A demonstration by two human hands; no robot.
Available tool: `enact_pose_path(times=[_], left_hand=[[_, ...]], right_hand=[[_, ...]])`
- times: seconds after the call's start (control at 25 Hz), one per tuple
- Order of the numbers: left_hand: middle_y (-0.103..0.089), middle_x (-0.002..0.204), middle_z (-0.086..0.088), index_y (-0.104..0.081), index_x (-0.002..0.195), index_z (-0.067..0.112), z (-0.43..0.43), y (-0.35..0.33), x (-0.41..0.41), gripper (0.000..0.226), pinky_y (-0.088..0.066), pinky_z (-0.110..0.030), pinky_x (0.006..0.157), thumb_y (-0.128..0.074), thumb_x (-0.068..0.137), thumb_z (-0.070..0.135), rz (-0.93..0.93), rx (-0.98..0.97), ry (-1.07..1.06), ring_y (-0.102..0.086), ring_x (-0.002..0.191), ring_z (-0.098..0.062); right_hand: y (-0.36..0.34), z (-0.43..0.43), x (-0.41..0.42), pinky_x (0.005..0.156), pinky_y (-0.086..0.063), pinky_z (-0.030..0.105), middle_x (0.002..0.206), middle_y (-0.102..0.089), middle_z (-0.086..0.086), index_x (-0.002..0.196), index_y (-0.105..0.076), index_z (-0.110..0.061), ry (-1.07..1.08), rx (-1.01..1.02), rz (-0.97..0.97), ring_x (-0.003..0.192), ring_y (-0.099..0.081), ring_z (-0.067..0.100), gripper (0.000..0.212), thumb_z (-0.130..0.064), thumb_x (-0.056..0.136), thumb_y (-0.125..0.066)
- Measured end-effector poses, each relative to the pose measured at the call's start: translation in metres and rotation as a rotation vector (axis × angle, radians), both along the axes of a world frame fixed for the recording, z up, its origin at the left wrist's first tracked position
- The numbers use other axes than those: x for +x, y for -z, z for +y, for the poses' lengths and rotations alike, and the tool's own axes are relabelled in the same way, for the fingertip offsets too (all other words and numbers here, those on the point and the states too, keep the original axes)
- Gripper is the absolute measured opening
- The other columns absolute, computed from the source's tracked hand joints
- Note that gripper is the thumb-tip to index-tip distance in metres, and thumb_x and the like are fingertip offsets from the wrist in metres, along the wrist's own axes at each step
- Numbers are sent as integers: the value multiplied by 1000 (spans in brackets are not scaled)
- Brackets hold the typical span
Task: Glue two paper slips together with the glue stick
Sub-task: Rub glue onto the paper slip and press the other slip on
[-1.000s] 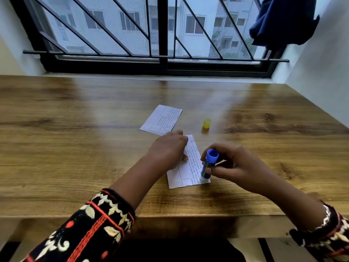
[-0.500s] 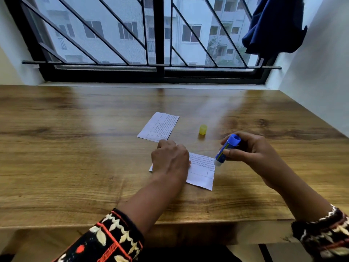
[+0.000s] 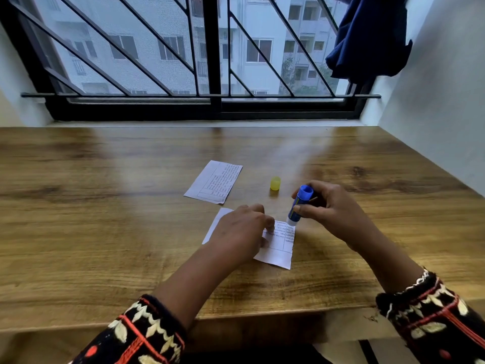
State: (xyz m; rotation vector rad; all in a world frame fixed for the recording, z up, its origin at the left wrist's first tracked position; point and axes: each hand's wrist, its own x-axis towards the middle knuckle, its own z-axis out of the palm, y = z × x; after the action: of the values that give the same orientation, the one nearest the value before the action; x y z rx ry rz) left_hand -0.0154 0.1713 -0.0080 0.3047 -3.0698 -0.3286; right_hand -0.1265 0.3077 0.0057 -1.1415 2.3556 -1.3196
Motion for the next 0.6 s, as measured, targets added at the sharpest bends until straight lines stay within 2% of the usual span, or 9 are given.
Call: enact_pose_path(times=[0.28,0.48,0.6], left_hand=[[-53,123,3,-58,116,28,0,-3,-2,32,-36,-27,75,-61,85,20,-22,-2,1,-47,113,-18],[-52,123,4,-57,115,28,0,-4,-2,32,-35,-26,75,-61,85,21,-26,-5,0,-47,113,-17],[-52,123,3,-57,116,28,0,-4,-2,32,-36,-27,76,-61,85,21,-32,-5,2,-47,112,-17]], right_hand=[[2,-3,2,80,-52,36,89,-68,11,95,-62,-8,-9,46,28,84,-65,23,16,-7,79,-65],[2,-3,4,86,-52,42,94,-68,13,99,-61,-6,-14,73,41,89,-65,23,21,-7,78,-66],[3,-2,8,84,-53,36,94,-69,9,97,-62,-9,-35,85,38,89,-65,19,20,-9,78,-67]])
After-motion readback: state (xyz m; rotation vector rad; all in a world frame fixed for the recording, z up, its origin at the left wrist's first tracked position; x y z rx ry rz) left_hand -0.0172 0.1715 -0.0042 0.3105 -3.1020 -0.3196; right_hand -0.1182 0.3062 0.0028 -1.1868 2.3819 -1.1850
